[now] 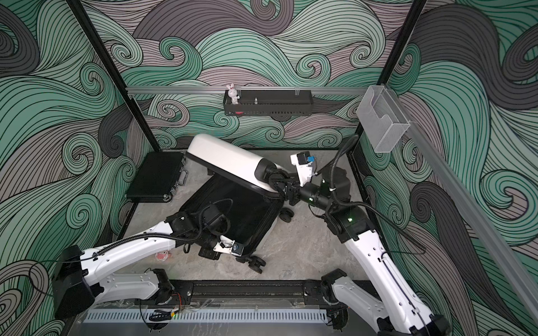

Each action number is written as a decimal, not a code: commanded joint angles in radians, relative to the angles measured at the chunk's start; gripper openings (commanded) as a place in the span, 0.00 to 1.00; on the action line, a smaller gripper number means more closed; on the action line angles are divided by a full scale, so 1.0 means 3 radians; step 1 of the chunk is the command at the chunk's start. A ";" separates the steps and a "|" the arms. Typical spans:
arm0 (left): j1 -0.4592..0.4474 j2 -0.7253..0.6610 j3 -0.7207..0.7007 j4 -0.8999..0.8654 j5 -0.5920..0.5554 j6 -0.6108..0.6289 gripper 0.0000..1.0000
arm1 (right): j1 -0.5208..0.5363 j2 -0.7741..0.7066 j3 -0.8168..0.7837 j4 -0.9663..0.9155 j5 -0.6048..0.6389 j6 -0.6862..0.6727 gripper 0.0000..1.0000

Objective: Open the suitcase zippers
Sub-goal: Open the suitcase at the center of the board.

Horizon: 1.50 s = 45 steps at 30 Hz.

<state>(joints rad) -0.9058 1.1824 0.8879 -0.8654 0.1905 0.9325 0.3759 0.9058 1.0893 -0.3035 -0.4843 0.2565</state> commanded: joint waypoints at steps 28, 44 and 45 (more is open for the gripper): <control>-0.0006 -0.0408 -0.0270 -0.0073 -0.0195 -0.0173 0.00 | -0.0452 -0.1477 -0.0769 -0.0737 0.2397 0.0709 0.00; -0.0028 -0.0395 -0.0257 -0.0117 -0.0206 -0.0184 0.00 | -0.0724 -0.1346 -0.1162 -0.0655 0.2549 0.0889 0.00; -0.0028 -0.0398 -0.0253 -0.0124 -0.0207 -0.0181 0.00 | -0.0758 -0.1330 -0.1188 -0.0624 0.2517 0.0913 0.00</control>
<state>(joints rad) -0.9321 1.0733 0.8009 -0.9291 0.1738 1.0740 0.1814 0.4709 0.7895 -0.2867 0.1589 0.5415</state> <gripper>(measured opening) 0.081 0.418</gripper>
